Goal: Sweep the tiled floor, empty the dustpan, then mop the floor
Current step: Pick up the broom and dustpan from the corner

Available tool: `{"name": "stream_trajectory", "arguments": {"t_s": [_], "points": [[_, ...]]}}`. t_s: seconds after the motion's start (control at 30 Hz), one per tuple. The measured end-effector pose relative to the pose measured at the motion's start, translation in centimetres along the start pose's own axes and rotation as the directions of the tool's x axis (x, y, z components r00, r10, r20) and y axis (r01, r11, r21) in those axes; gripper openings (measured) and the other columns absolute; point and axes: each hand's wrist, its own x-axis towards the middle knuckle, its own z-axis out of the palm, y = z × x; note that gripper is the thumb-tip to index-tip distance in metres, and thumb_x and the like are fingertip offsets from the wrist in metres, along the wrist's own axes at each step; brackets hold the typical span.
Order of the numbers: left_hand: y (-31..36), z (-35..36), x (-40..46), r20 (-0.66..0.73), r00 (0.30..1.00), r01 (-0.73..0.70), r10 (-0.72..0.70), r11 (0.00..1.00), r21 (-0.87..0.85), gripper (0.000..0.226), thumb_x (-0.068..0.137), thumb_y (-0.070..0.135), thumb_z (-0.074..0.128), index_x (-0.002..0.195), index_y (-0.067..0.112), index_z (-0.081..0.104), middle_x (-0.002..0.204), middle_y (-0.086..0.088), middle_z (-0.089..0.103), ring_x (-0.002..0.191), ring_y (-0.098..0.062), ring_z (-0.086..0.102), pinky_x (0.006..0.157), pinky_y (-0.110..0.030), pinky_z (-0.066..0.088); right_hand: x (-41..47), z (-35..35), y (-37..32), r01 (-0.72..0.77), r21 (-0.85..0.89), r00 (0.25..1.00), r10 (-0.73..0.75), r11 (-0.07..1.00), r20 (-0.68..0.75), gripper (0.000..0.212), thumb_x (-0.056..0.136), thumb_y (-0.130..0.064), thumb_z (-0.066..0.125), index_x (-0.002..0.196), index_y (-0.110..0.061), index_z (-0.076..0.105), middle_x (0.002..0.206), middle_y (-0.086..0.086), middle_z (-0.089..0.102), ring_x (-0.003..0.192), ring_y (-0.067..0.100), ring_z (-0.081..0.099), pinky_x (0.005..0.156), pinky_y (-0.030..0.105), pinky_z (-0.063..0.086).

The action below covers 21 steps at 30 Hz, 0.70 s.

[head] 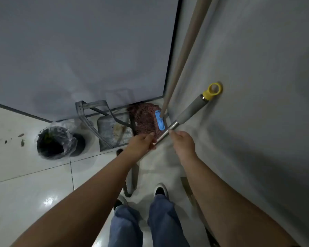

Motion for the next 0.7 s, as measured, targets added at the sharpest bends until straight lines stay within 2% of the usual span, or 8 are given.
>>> {"name": "stream_trajectory", "arguments": {"t_s": [0.13, 0.2, 0.3, 0.37, 0.43, 0.5, 0.6, 0.7], "points": [[-0.9, 0.8, 1.5, -0.013, 0.999, 0.046, -0.047, 0.999, -0.019, 0.036, 0.098, 0.031, 0.043, 0.072, 0.015, 0.061, 0.052, 0.007, 0.061, 0.059, -0.010, 0.053, 0.057, -0.020, 0.041, 3.2, 0.6, -0.5, -0.066, 0.280, 0.997, 0.056, 0.958, 0.044, 0.020, 0.085, -0.026, 0.066, 0.101, -0.015, 0.060, 0.075, -0.019, 0.050, 0.074, 0.004, 0.051, 0.091, 0.039, 0.050], [-1.5, 1.1, 1.3, 0.009, 0.996, 0.091, -0.091, 0.996, -0.011, 0.036, 0.099, 0.031, 0.042, 0.075, 0.011, 0.060, 0.061, 0.000, 0.059, 0.056, -0.010, 0.051, 0.050, -0.015, 0.039, 4.2, 0.8, -0.7, -0.100, 0.326, 0.993, 0.077, 0.940, 0.084, 0.012, 0.084, -0.022, 0.068, 0.089, -0.019, 0.058, 0.077, -0.017, 0.052, 0.072, -0.002, 0.049, 0.091, 0.038, 0.047], [-2.4, 0.7, -0.1, -0.003, 0.987, 0.159, -0.159, 0.986, -0.045, 0.038, 0.098, 0.036, 0.041, 0.070, 0.016, 0.058, 0.063, -0.001, 0.059, 0.056, -0.009, 0.050, 0.051, -0.019, 0.037, 4.9, 1.1, -0.7, -0.132, 0.250, 0.990, 0.112, 0.959, 0.091, 0.020, 0.080, -0.019, 0.071, 0.073, -0.024, 0.053, 0.086, -0.002, 0.059, 0.076, 0.011, 0.054, 0.091, 0.039, 0.048], [-2.7, -0.1, -0.9, -0.023, 0.979, 0.198, -0.202, 0.975, -0.104, 0.038, 0.098, 0.039, 0.040, 0.072, 0.018, 0.058, 0.065, 0.000, 0.061, 0.059, -0.010, 0.051, 0.057, -0.023, 0.038, 4.4, 1.7, -0.9, -0.127, 0.200, 0.992, 0.118, 0.972, 0.053, 0.017, 0.076, -0.020, 0.075, 0.086, -0.015, 0.063, 0.087, 0.004, 0.059, 0.078, 0.018, 0.055, 0.090, 0.040, 0.050], [-2.9, -0.8, -2.1, -0.041, 0.971, 0.229, -0.237, 0.963, -0.146, 0.039, 0.098, 0.040, 0.038, 0.075, 0.017, 0.058, 0.067, 0.000, 0.061, 0.062, -0.011, 0.052, 0.059, -0.024, 0.039, 2.5, 2.8, -1.4, -0.125, 0.165, 0.991, 0.115, 0.978, 0.070, 0.042, 0.071, -0.023, 0.079, 0.106, -0.003, 0.066, 0.084, 0.006, 0.064, 0.076, 0.020, 0.062, 0.086, 0.038, 0.054], [-3.2, -1.5, -3.6, -0.062, 0.960, 0.259, -0.274, 0.948, -0.185, 0.041, 0.098, 0.042, 0.037, 0.077, 0.015, 0.059, 0.067, 0.000, 0.062, 0.062, -0.011, 0.052, 0.058, -0.025, 0.039, -0.2, 4.1, -1.9, -0.091, 0.140, 0.991, 0.076, 0.986, 0.106, 0.054, 0.068, -0.026, 0.081, 0.112, -0.002, 0.063, 0.101, 0.010, 0.068, 0.094, 0.026, 0.066, 0.089, 0.042, 0.053], [-4.0, -2.7, -6.0, -0.085, 0.936, 0.303, -0.342, 0.905, -0.300, 0.046, 0.097, 0.047, 0.035, 0.077, 0.014, 0.060, 0.067, -0.001, 0.062, 0.066, -0.013, 0.054, 0.061, -0.026, 0.040, -4.2, 6.0, -3.2, 0.028, 0.127, 0.987, -0.047, 0.992, 0.151, 0.030, 0.068, -0.023, 0.080, 0.088, -0.010, 0.062, 0.089, 0.002, 0.065, 0.101, 0.029, 0.065, 0.089, 0.046, 0.053], [-5.3, -4.2, -8.4, -0.088, 0.905, 0.340, -0.416, 0.833, -0.436, 0.055, 0.096, 0.053, 0.031, 0.078, 0.011, 0.061, 0.069, -0.002, 0.062, 0.071, -0.016, 0.054, 0.065, -0.027, 0.042, -7.6, 6.5, -4.9, 0.067, 0.181, 0.974, -0.104, 0.981, 0.204, 0.024, 0.071, -0.016, 0.079, 0.065, -0.020, 0.056, 0.066, -0.006, 0.059, 0.067, 0.014, 0.067, 0.074, 0.044, 0.059]]}}
